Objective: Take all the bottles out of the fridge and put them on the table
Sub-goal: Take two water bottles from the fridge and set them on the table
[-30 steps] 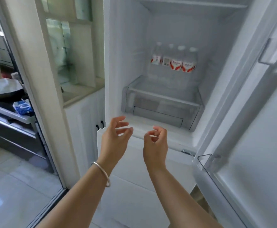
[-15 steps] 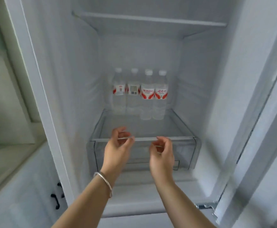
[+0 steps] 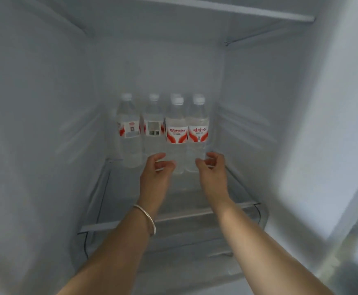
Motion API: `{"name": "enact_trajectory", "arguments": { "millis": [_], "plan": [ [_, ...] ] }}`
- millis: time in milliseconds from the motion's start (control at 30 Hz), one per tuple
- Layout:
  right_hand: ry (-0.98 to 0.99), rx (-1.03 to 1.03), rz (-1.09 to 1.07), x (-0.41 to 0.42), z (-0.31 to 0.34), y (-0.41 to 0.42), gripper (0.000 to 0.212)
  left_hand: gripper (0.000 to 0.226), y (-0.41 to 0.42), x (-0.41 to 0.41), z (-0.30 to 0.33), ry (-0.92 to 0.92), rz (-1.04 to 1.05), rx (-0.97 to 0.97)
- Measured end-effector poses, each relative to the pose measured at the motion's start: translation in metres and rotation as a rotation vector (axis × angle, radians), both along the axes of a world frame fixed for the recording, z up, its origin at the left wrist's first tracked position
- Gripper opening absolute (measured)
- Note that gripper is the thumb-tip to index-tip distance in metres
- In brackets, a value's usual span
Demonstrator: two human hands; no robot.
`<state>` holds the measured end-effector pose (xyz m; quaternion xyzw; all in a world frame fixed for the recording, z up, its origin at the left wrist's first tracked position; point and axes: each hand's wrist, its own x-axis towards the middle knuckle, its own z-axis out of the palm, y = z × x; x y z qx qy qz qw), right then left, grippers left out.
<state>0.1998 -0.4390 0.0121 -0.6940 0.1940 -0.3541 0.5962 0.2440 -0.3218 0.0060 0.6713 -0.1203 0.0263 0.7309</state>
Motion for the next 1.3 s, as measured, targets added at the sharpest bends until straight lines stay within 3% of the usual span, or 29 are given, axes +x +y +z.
{"name": "enact_trajectory", "arguments": {
  "millis": [167,333,400,500,667,733,833,900,1033,1300],
  "plan": [
    [0.044,-0.023,-0.005,0.046,0.003,-0.038,0.046,0.038,-0.019,0.037,0.005,-0.022,0.077,0.031],
    [-0.01,-0.017,0.022,0.075,0.008,-0.058,0.08,0.069,-0.036,0.056,0.016,-0.134,0.143,0.003],
    [-0.049,-0.024,0.063,0.084,0.012,-0.061,0.074,0.078,-0.043,0.064,0.016,-0.16,0.145,0.026],
    [-0.141,-0.062,0.156,0.096,0.014,-0.06,0.047,0.089,-0.051,0.075,0.013,-0.169,0.13,-0.022],
    [-0.118,-0.062,0.198,0.108,0.01,-0.071,0.059,0.051,-0.059,0.081,0.019,-0.166,0.055,-0.046],
    [-0.092,-0.093,0.213,0.108,0.011,-0.074,0.046,0.044,-0.059,0.086,0.019,-0.207,0.045,-0.016],
    [-0.117,-0.122,0.244,0.107,0.013,-0.075,0.023,0.054,-0.059,0.09,0.019,-0.257,0.036,0.032],
    [-0.141,-0.099,0.237,0.107,0.01,-0.073,0.026,0.059,-0.06,0.09,0.017,-0.264,0.055,0.03],
    [-0.14,-0.039,0.183,0.103,0.008,-0.064,0.037,0.034,-0.065,0.082,0.013,-0.176,0.131,-0.073],
    [-0.227,-0.048,0.187,0.07,0.028,-0.039,0.047,0.035,-0.049,0.052,0.035,-0.182,0.151,-0.115]
  ]
}}
